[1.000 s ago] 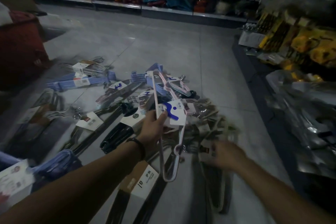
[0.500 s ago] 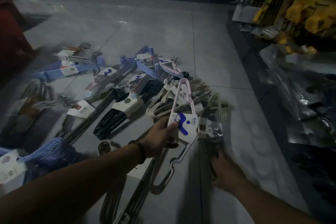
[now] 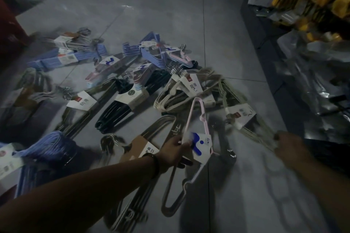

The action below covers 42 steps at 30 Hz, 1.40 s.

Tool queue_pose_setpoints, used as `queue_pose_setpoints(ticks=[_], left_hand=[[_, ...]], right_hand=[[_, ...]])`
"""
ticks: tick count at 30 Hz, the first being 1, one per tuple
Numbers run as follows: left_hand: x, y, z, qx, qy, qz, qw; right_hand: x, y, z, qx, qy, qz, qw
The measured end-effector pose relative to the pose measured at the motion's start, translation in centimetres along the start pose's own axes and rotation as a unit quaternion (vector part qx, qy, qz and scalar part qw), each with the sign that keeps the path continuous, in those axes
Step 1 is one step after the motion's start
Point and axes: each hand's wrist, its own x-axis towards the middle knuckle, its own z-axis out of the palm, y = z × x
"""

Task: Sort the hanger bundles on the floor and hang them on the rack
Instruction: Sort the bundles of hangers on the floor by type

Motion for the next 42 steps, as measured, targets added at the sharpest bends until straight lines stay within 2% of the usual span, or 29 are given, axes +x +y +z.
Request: queue_pose_setpoints(ticks=[4, 6, 7, 9, 10, 13, 14, 15, 17, 19, 22, 23, 26, 29, 31, 33, 35, 37, 40, 42], left_hand=[[0.9, -1.7, 0.4, -0.013, -0.017, -0.035, 0.999], [1.5, -1.9, 0.7, -0.004, -0.010, -0.061, 0.998], [1.6, -2.0, 0.8, 0.000, -0.005, -0.068, 0.998], [1.3, -1.9, 1.1, 0.009, -0.010, -0.084, 0.996], [0.9, -1.8, 1.2, 0.012, -0.020, -0.096, 0.995], [0.7, -1.3, 1.7, 0.027, -0.032, -0.134, 0.990], [0.9, -1.2, 1.8, 0.079, -0.027, -0.137, 0.987], [1.2, -1.4, 1.9, 0.178, -0.023, -0.121, 0.976], [1.7, -1.5, 2.3, 0.389, -0.018, -0.066, 0.919], [1.7, -0.9, 2.2, 0.497, -0.030, -0.044, 0.866], [1.4, 0.6, 1.8, 0.520, -0.064, -0.050, 0.851], [1.5, 0.9, 1.6, 0.536, -0.052, -0.034, 0.842], [1.5, 1.2, 0.7, 0.569, 0.033, 0.016, 0.822], [2.7, 1.6, -1.8, 0.574, 0.127, 0.074, 0.806], [3.4, 2.2, -4.3, 0.534, 0.189, 0.108, 0.817], [4.1, 2.0, -7.3, 0.534, 0.242, 0.118, 0.801], [4.7, 1.0, -10.1, 0.545, 0.290, 0.091, 0.782], [5.1, -0.2, -12.4, 0.544, 0.294, 0.023, 0.786], [5.6, -2.3, -14.6, 0.489, 0.235, -0.070, 0.837], [5.6, -3.8, -15.0, 0.481, 0.180, -0.083, 0.854]], right_hand=[[0.0, -4.9, -1.9, 0.140, -0.065, 0.034, 0.987], [-0.7, -9.0, -0.9, 0.264, -0.167, 0.063, 0.948], [-0.9, -10.6, -0.2, 0.286, -0.222, 0.072, 0.929], [-1.9, -12.7, 0.8, 0.235, -0.318, 0.027, 0.918], [-2.6, -13.5, 1.1, 0.196, -0.340, -0.008, 0.920], [-4.5, -14.1, 2.1, 0.166, -0.354, -0.073, 0.917], [-4.8, -14.1, 2.4, 0.172, -0.355, -0.078, 0.916], [-5.0, -14.2, 2.6, 0.179, -0.355, -0.083, 0.914], [-5.0, -14.3, 3.0, 0.168, -0.354, -0.096, 0.915], [-5.0, -14.7, 3.2, 0.139, -0.346, -0.111, 0.921], [-5.1, -16.0, 3.3, 0.109, -0.312, -0.138, 0.933], [-5.3, -16.6, 3.3, 0.111, -0.311, -0.144, 0.933], [-5.9, -18.0, 3.4, 0.073, -0.293, -0.155, 0.941], [-5.2, -19.2, 3.5, 0.009, -0.203, -0.165, 0.965], [-4.4, -20.5, 2.7, 0.041, -0.161, -0.148, 0.975], [-3.6, -22.1, 1.7, 0.091, -0.124, -0.142, 0.978], [-3.0, -24.1, 0.7, 0.127, -0.086, -0.152, 0.976], [-2.4, -26.3, 0.0, 0.154, -0.058, -0.173, 0.971], [-1.5, -30.4, -0.8, 0.173, -0.051, -0.221, 0.958], [-0.9, -33.6, -1.2, 0.195, -0.051, -0.260, 0.944]])
